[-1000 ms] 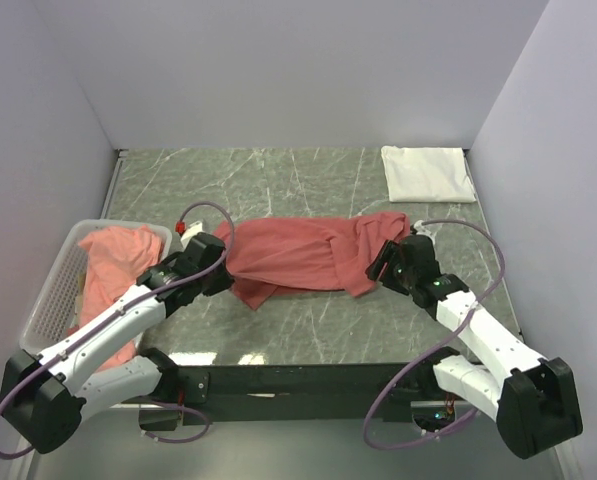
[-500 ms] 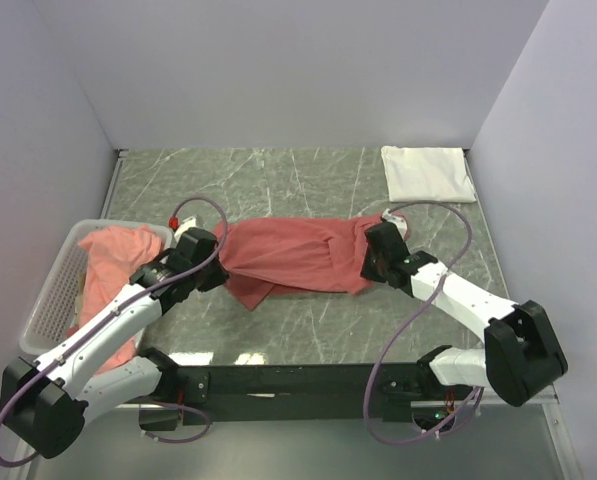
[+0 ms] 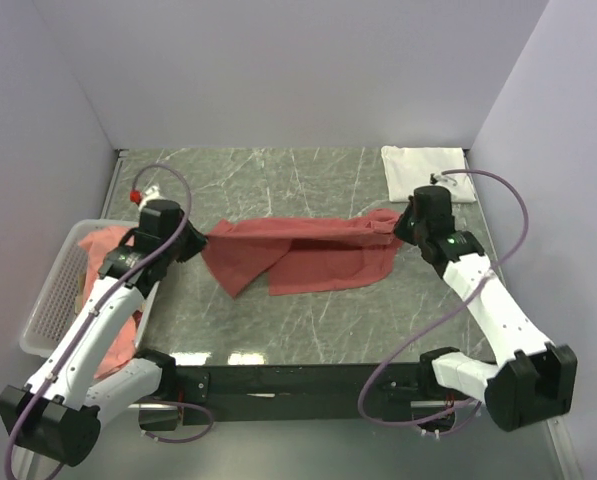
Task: Fold and stack the t-shirts
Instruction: Flatten the tshirt out
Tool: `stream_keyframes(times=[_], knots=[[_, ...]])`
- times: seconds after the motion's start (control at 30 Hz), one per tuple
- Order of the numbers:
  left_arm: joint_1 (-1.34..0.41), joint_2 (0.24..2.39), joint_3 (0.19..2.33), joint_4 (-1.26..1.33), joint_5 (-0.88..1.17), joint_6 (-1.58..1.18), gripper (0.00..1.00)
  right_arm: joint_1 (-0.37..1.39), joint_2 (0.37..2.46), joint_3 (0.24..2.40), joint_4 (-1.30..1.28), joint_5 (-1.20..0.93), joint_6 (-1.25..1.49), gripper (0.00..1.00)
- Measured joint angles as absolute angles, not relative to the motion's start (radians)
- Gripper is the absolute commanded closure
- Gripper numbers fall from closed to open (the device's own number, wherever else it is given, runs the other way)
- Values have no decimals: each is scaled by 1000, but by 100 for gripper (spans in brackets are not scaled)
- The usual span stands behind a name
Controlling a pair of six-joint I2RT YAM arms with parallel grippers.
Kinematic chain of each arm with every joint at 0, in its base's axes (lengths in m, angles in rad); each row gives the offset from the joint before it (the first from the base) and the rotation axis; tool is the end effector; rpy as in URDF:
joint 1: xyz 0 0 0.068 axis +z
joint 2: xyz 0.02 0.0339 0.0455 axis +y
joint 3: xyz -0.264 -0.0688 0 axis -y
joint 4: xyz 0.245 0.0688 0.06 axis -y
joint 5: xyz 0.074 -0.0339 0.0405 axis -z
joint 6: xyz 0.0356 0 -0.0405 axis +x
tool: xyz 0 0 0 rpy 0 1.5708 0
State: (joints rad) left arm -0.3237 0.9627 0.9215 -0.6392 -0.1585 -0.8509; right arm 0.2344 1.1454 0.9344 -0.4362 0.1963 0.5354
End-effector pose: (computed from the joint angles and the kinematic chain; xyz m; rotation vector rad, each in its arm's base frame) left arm 0.1926 -0.0587 0.3114 -0.6773 2.1780 -0.4519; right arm 0.2448 0.0513 0.2957 0.4382 2.1678 0.2112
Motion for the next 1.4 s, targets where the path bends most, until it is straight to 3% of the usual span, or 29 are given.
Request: stream_keyframes(times=[0.23,0.33,0.37,0.53,0.67,1.4], knots=[[-232,942,1080,-643,-114,-833,100,217,899,918,-462,75,587,98],[-215,919,1092,-650,-107,-829,100,215,734,807,-430,18,644,81],[-212,910,1092,-658,-105,-828,99,213,659,740,-438,-3,670,69],[-193,854,1039,-675,-110,-827,99,205,450,531,-501,-33,739,55],[-192,837,982,-682,-107,-827,100,205,482,468,-528,-34,756,46],[-190,844,918,-653,-45,-828,100,352,909,401,-344,93,812,42]])
